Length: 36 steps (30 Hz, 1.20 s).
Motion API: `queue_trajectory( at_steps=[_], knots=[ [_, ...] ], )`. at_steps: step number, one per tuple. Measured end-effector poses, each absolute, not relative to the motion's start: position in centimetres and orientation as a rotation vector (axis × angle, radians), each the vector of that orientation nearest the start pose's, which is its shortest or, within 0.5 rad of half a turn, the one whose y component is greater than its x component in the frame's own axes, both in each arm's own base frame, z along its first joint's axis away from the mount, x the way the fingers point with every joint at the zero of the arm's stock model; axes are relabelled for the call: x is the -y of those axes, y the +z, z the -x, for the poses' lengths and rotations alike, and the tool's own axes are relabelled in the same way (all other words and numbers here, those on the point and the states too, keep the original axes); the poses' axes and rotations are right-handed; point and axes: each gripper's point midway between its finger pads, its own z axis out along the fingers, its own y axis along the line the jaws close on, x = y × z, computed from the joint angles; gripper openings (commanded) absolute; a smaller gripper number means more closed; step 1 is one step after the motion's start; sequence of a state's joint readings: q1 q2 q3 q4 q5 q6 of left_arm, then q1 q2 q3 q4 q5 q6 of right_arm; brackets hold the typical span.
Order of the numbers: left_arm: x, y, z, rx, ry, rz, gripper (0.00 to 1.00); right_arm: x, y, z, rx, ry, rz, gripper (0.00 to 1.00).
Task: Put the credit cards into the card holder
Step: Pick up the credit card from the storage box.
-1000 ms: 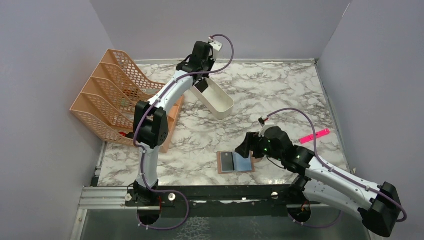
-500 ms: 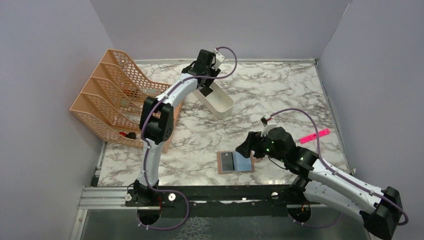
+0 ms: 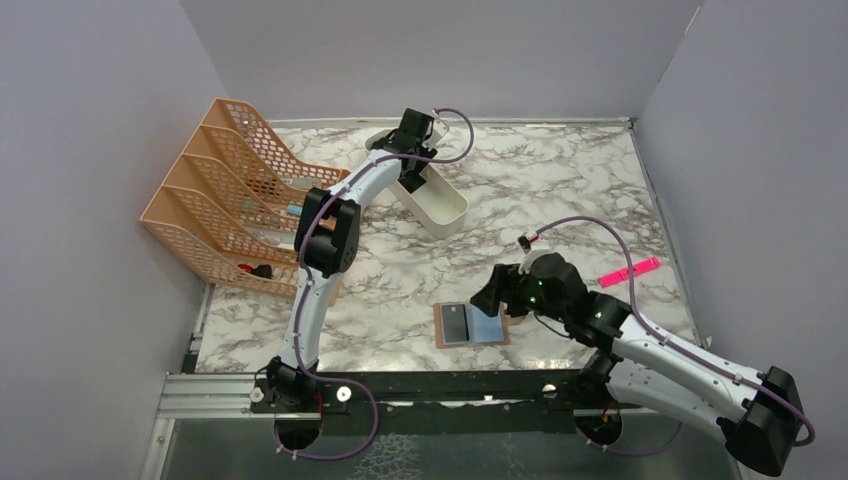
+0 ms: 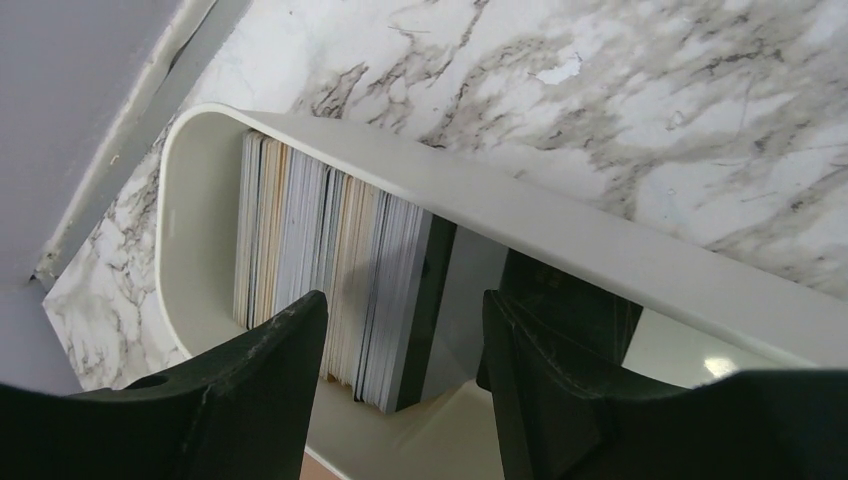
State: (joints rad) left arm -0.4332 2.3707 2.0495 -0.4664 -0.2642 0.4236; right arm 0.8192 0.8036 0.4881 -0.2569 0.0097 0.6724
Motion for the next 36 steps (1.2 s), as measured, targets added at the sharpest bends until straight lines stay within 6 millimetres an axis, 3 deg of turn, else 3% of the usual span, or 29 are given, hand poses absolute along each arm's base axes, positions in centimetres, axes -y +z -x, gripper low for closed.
queue_trajectory(
  at_steps=[13, 15, 24, 34, 36],
  knots=[
    [18.5, 8.0, -58.6, -2.163, 0.406, -0.871, 0.53, -22.2, 11.4, -17.4, -2.292, 0.812, 0.164, 0.79],
    [18.4, 8.2, -58.7, -2.158, 0.415, -0.877, 0.46, -22.2, 11.4, -17.4, -2.292, 0.812, 0.164, 0.79],
    [18.7, 8.9, -59.0, -2.140, 0.418, -0.880, 0.31, -22.2, 11.4, -17.4, -2.291, 0.813, 0.163, 0.79],
    [18.7, 8.9, -59.0, -2.139, 0.417, -0.882, 0.30, -22.2, 11.5, -17.4, -2.290, 0.813, 0.163, 0.78],
    [18.7, 8.9, -59.0, -2.139, 0.417, -0.882, 0.27, -22.2, 11.5, -17.4, -2.290, 0.813, 0.164, 0.78]
  ],
)
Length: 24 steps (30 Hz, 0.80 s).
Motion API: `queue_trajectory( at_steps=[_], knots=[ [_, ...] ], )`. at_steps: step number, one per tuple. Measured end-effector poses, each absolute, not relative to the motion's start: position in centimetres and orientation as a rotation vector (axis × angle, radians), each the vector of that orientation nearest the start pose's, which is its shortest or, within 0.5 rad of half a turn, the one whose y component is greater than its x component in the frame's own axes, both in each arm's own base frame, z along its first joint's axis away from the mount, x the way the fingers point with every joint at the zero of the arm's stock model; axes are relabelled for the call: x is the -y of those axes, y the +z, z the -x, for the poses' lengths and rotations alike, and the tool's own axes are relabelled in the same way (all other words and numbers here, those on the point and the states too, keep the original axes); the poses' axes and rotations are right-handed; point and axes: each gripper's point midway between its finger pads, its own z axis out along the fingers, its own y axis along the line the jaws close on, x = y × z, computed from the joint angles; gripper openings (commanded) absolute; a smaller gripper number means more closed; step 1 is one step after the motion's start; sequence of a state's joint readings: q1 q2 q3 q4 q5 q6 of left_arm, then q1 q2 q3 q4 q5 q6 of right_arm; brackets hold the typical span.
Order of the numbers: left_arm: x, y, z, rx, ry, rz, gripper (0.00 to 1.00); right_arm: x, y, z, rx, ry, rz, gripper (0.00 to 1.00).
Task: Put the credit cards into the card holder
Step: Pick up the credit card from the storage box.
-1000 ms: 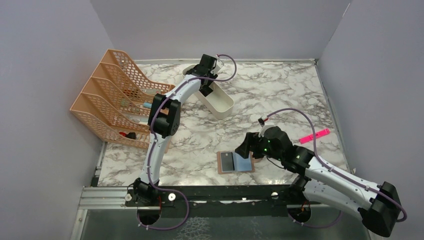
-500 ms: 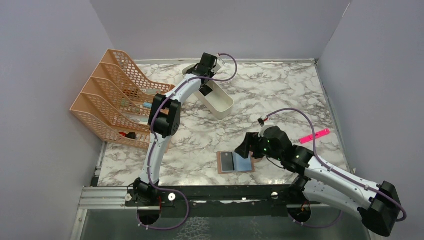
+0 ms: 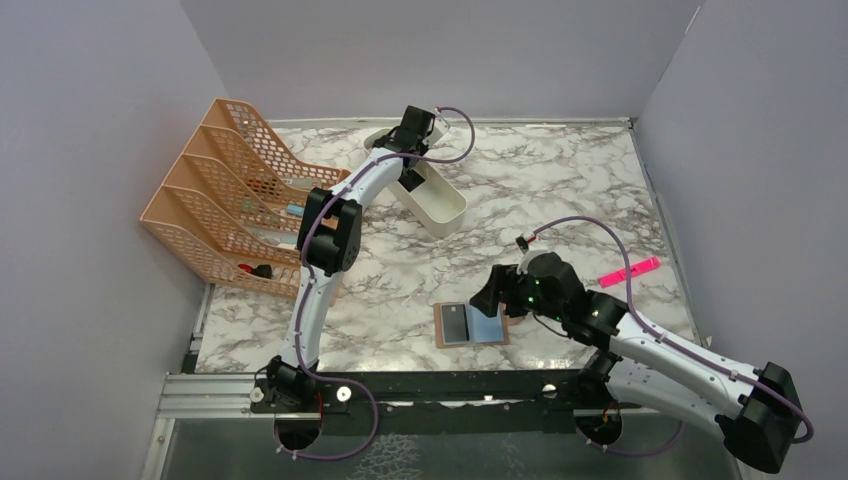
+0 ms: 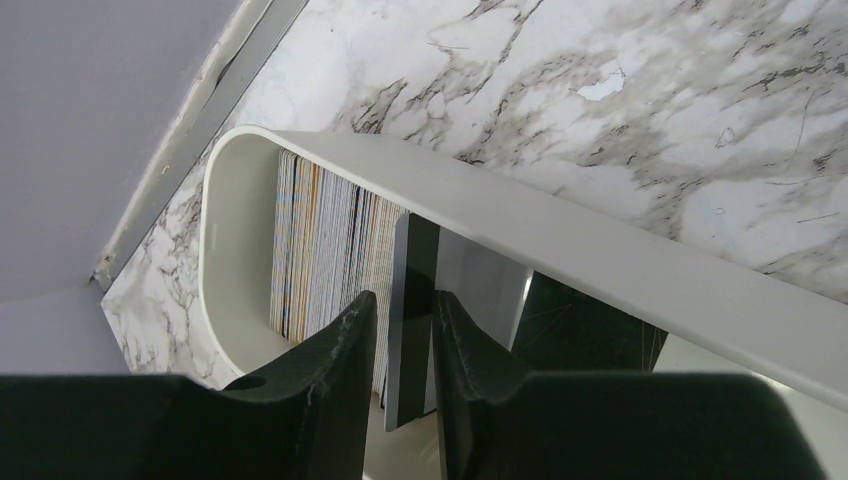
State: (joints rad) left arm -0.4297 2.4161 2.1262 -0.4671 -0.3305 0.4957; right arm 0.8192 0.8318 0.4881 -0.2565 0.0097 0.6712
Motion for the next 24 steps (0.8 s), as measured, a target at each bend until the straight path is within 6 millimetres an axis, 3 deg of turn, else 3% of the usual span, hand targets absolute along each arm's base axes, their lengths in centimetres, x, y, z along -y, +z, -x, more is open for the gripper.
queue_trajectory(
  at_steps=[7, 16, 24],
  knots=[
    [18.9, 8.9, -58.9, -2.139, 0.415, -0.881, 0.01, -22.2, 11.5, -17.4, -2.290, 0.813, 0.164, 0.79],
    [20.5, 9.7, -57.6, -2.132, 0.398, -0.896, 0.00, -22.2, 11.5, -17.4, -2.289, 0.814, 0.163, 0.79],
    [21.3, 14.6, -55.9, -2.100, 0.343, -0.815, 0.00, -22.2, 11.7, -17.4, -2.280, 0.820, 0.162, 0.79]
  ],
)
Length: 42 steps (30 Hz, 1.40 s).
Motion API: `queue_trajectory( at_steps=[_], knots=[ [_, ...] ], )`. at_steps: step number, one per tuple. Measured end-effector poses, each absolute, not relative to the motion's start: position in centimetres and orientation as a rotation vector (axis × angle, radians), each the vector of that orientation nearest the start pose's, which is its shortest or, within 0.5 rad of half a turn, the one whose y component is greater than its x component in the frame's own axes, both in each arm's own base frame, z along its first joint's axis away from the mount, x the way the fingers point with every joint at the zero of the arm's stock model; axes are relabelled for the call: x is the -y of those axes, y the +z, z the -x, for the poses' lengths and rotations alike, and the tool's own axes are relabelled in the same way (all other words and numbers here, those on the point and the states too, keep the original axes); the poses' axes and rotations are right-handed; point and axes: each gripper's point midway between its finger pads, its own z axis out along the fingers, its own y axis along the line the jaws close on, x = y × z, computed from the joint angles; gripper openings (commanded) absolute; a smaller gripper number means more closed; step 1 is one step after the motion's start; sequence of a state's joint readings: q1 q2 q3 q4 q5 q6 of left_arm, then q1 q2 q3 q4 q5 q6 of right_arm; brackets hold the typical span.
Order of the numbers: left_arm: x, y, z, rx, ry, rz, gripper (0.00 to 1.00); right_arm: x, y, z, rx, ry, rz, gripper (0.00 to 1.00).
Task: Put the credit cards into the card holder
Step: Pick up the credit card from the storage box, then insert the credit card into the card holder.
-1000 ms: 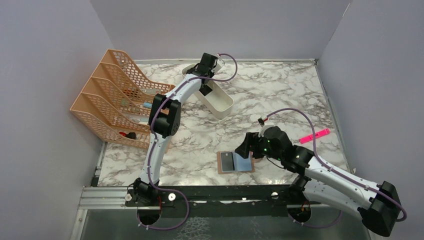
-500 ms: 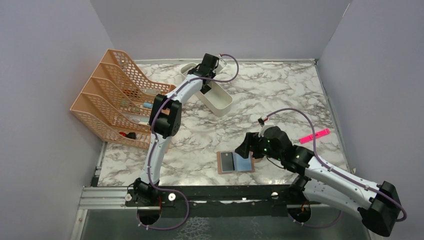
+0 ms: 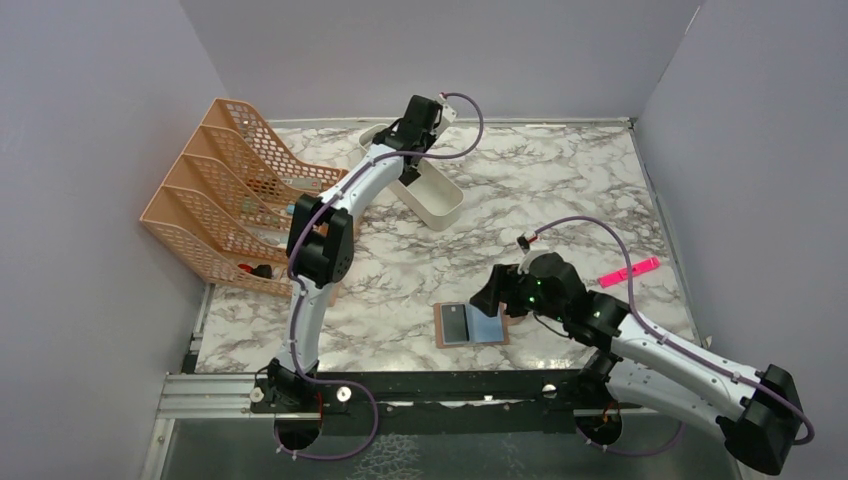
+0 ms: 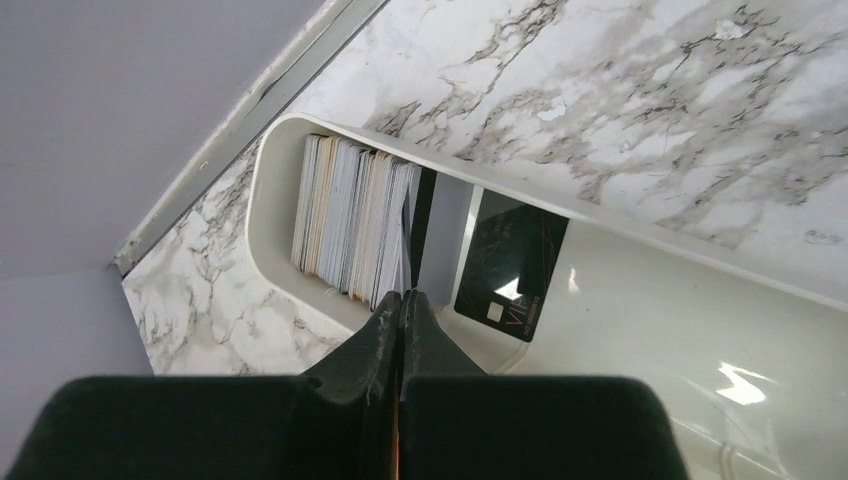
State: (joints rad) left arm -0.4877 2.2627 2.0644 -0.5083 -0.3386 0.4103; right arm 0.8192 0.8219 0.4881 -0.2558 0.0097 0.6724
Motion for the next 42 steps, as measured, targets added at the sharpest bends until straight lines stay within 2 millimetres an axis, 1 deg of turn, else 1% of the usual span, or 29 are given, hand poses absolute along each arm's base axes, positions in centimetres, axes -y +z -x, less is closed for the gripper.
queue_trajectory(
  at_steps=[5, 9, 14, 16, 19, 22, 25, 30, 36, 38, 40, 42],
  knots=[
    [21.8, 17.7, -54.4, -2.088, 0.266, -0.730, 0.00, -22.3, 12.1, -17.3, -2.272, 0.840, 0.154, 0.78],
    [22.5, 19.8, -52.6, -2.094, 0.142, -0.653, 0.00, -22.5, 12.5, -17.0, -2.269, 0.876, 0.137, 0.78],
    [24.2, 22.7, -49.1, -2.103, -0.122, -0.555, 0.00, -22.3, 12.0, -16.4, -2.279, 0.909, 0.110, 0.78],
    [25.1, 23.8, -47.2, -2.110, -0.252, -0.517, 0.00, -22.3, 11.6, -16.2, -2.292, 0.914, 0.098, 0.78],
    [26.2, 24.4, -44.4, -2.126, -0.426, -0.474, 0.00, -22.4, 11.4, -16.1, -2.308, 0.918, 0.077, 0.78],
    [27.1, 23.5, -40.7, -2.167, -0.621, -0.413, 0.00, -22.5, 10.8, -16.1, -2.336, 0.914, 0.056, 0.78],
    [27.5, 22.0, -37.0, -2.221, -0.793, -0.345, 0.00, -22.5, 10.1, -16.0, -2.371, 0.901, 0.037, 0.78],
    [27.2, 19.2, -31.9, -2.308, -0.960, -0.222, 0.00, -22.5, 9.2, -15.9, -2.408, 0.886, 0.009, 0.78],
    [27.0, 17.3, -27.2, -2.346, -1.071, -0.132, 0.00, -22.1, 8.1, -15.6, -2.428, 0.878, -0.006, 0.78],
    [27.1, 16.4, -25.6, -2.355, -1.110, -0.107, 0.00, -22.0, 7.8, -15.5, -2.433, 0.873, -0.006, 0.78],
    [27.0, 15.2, -24.4, -2.379, -1.131, -0.086, 0.00, -22.0, 7.6, -15.4, -2.436, 0.871, -0.006, 0.78],
    [27.1, 14.3, -23.8, -2.399, -1.139, -0.078, 0.00, -22.0, 7.6, -15.4, -2.437, 0.870, -0.006, 0.78]
  ],
)
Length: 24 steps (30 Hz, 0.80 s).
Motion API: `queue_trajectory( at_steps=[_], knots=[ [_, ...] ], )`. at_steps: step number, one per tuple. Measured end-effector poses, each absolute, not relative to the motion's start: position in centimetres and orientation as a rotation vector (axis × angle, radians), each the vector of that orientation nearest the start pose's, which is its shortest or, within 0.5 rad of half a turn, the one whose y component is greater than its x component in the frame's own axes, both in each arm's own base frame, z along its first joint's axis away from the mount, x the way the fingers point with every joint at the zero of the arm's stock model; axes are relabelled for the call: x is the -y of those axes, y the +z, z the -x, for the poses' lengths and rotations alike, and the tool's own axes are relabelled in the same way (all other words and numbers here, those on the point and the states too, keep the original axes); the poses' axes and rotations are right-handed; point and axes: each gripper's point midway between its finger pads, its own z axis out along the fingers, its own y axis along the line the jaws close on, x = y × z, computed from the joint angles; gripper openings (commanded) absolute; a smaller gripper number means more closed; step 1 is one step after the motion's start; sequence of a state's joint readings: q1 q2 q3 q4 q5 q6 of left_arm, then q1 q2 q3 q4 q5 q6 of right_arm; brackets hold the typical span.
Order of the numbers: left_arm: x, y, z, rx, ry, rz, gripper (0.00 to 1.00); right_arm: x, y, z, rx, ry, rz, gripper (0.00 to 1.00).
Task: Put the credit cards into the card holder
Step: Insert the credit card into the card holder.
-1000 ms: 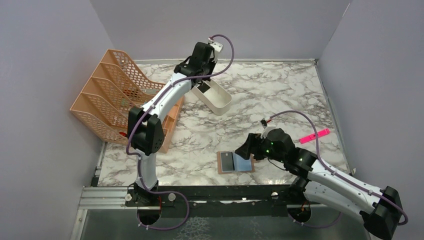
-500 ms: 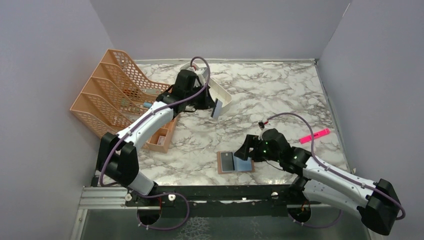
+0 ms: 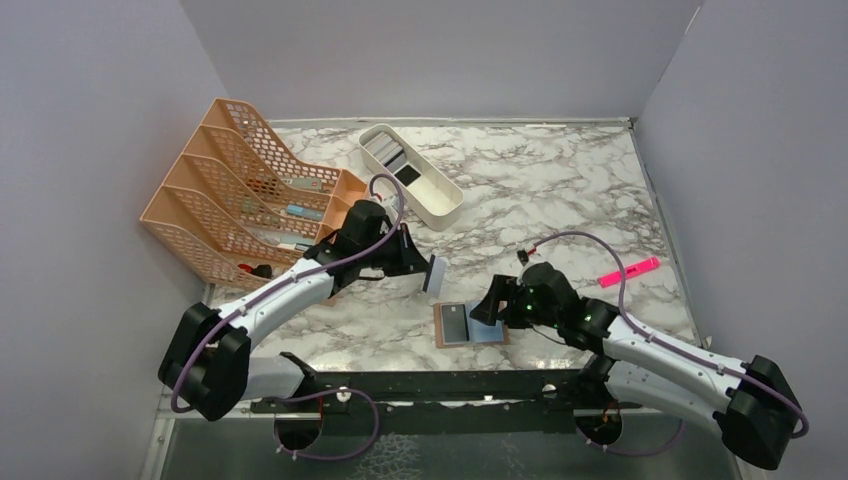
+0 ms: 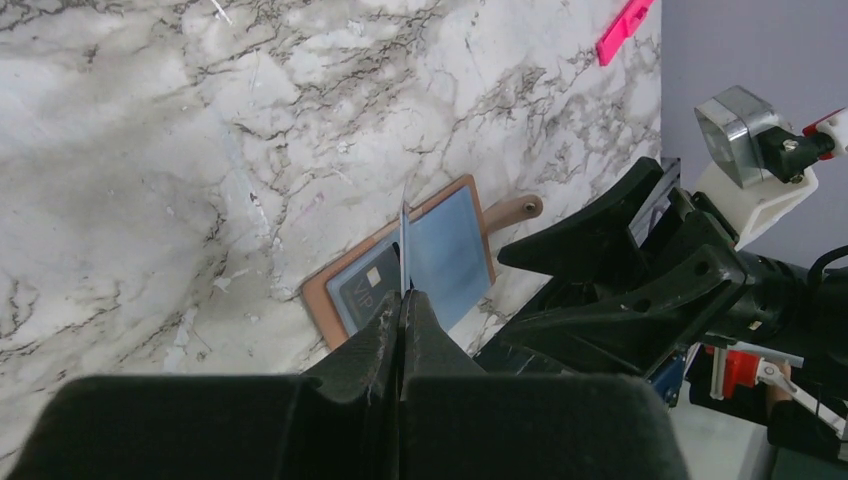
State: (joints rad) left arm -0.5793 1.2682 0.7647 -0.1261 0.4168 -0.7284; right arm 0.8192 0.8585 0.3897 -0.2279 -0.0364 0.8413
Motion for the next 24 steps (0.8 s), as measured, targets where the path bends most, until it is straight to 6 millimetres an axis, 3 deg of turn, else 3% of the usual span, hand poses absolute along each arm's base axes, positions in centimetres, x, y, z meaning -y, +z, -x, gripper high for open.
queue_trajectory(
  at_steps=[9, 17, 24],
  knots=[
    [28.6, 13.8, -22.2, -2.375, -1.224, -0.068, 0.00, -21.7, 6.9, -15.3, -2.454, 0.851, -0.003, 0.72],
    [29.6, 11.0, -19.8, -2.410, -1.292, -0.001, 0.00, -20.5, 6.5, -15.8, -2.446, 0.754, 0.001, 0.55],
    [30.4, 9.8, -19.3, -2.411, -1.307, 0.076, 0.00, -19.6, 5.8, -16.7, -2.454, 0.643, -0.011, 0.54]
  ],
)
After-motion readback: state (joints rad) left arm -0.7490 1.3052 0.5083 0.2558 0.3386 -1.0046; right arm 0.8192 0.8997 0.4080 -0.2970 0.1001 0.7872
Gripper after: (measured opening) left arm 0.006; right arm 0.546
